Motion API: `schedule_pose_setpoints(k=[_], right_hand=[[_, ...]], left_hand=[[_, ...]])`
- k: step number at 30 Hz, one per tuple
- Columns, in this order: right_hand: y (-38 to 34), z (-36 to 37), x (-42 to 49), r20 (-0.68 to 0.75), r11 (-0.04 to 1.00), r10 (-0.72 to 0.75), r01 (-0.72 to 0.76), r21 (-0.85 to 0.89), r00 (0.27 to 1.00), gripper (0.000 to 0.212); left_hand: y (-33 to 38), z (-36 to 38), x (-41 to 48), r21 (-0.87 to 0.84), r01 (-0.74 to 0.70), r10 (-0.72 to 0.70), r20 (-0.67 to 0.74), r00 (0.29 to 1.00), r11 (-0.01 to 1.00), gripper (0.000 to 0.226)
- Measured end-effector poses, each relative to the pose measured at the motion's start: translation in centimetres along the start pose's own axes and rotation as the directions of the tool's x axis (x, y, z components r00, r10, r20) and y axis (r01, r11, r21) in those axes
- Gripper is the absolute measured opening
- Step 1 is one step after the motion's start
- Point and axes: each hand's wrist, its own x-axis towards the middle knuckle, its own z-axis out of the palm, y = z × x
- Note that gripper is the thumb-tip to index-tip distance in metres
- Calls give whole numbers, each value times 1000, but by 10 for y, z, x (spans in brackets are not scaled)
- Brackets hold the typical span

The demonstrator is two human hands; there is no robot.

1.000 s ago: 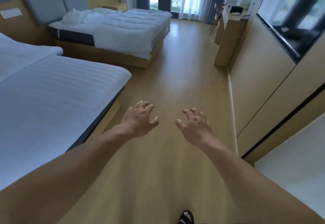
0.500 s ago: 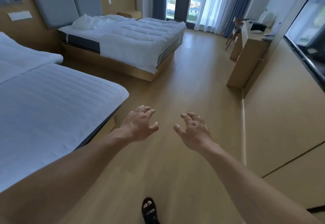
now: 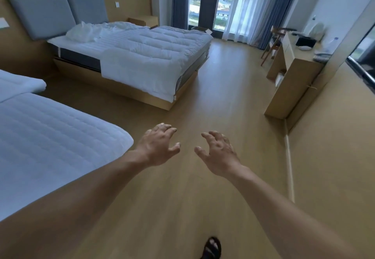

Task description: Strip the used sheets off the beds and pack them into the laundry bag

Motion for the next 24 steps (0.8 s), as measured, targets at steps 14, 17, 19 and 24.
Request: schedule_pose_setpoints(k=[14, 17, 19, 24], right_hand=[[7, -40, 320, 130, 934, -352, 357, -18, 927, 63], [-12, -33, 376, 167, 899, -427, 437, -28, 889, 63], [-27, -28, 415, 188, 873, -472, 486, -33, 861, 62], [-70, -18, 516, 263, 810, -550, 583, -62, 793, 61]], left_hand=[[-81, -34, 224, -64, 315, -317, -19, 948, 947, 83], [-116, -35, 259, -54, 361, -362, -15, 932, 931, 76], [-142, -35, 286, -52, 383, -385, -37, 922, 922, 74], [-218, -39, 355, -55, 397, -398, -5, 917, 916, 77]])
